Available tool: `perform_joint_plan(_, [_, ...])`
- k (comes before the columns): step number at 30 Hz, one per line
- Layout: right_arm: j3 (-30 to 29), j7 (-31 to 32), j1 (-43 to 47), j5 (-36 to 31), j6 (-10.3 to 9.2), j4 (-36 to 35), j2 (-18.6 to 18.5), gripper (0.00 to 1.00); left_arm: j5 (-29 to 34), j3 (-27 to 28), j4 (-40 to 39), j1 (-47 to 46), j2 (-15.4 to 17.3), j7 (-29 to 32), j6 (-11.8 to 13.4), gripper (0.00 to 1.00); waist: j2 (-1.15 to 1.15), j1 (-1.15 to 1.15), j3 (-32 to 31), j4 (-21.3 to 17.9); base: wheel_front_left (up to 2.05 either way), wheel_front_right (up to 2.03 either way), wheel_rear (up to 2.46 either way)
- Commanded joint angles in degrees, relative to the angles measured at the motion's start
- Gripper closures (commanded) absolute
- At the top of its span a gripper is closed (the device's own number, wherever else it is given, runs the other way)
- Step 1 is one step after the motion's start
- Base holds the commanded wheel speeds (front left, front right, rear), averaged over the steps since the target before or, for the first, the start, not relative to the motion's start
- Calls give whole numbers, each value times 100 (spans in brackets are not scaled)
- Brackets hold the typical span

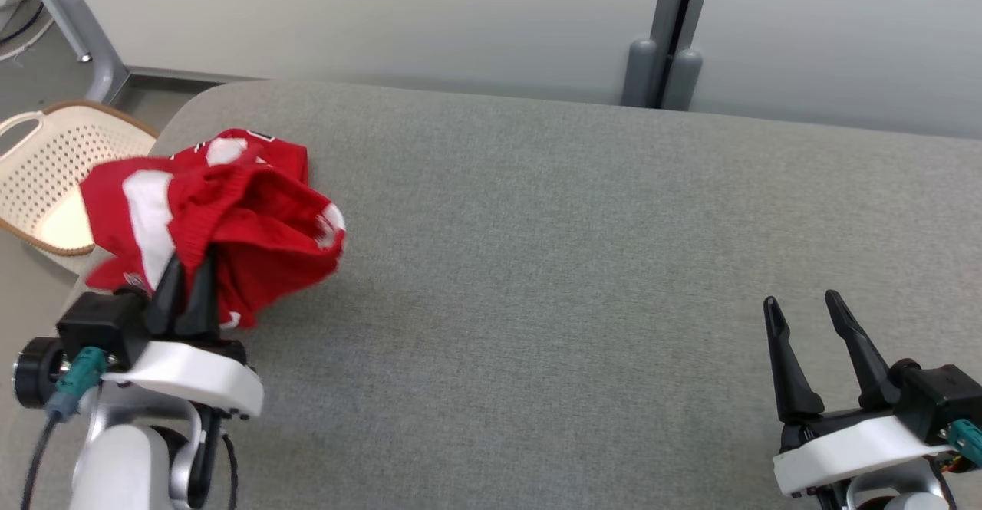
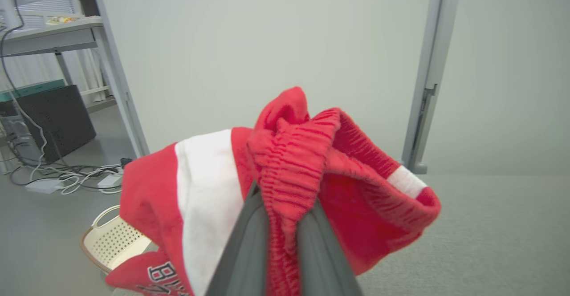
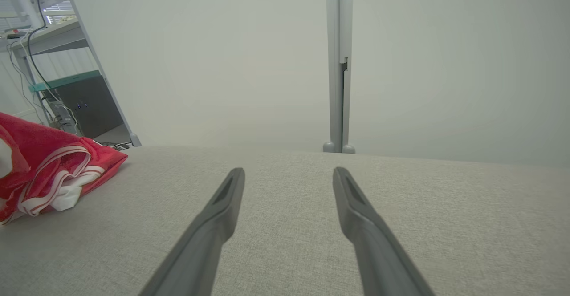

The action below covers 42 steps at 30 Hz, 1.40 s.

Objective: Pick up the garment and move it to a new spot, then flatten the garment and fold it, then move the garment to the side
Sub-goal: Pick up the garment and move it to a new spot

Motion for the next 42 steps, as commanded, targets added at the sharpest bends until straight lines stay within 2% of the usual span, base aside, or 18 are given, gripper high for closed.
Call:
perform_joint_plan(1, [-7,35,105,27,-2,-59,7,0,34,-170,-387,230,-45,273,-28,100,0,0,-300,-230,0,0,0])
perform_joint_plan(6, [-33,137,176,3,-2,-197,40,0,-102,-899,-1142,661,-203,1011,-40,100,0,0,-319,-665,0,0,0])
perform_joint_plan(10, [9,180,27,-12,-2,-317,60,0,-266,-1497,-1062,539,-264,1209,-37,100,0,0,-117,-1191,0,0,0])
perform_joint_plan(19, [35,7,-304,97,-2,-233,129,0,-495,-2682,-190,-356,-329,1214,-44,100,0,0,637,-2550,0,0,0])
perform_joint_plan(22, [-69,-116,-301,138,-1,-114,181,0,-581,-3050,297,-681,-338,1269,-44,100,0,0,886,-2804,0,0,0])
perform_joint_plan(29, [-32,-375,-414,224,-2,139,304,0,-671,-3401,1081,-1091,-339,1122,-44,100,0,0,1215,-3106,0,0,0])
perform_joint_plan(30, [-29,-415,-427,229,-1,170,315,0,-672,-3410,1180,-1118,-337,1098,-44,53,0,0,1227,-3105,0,0,0])
perform_joint_plan(31, [-38,-450,-436,231,-1,216,325,0,-656,-3420,1255,-1162,-337,1052,-43,0,0,0,1234,-3093,0,0,0])
perform_joint_plan(37, [-81,-486,-497,179,-1,447,317,0,-821,-3238,1256,-1053,-338,461,99,0,0,0,910,-2703,0,0,0])
perform_joint_plan(42, [-107,-348,-445,110,-2,425,224,0,-1083,-2815,1047,-811,-219,124,337,0,0,0,609,-2303,0,0,0])
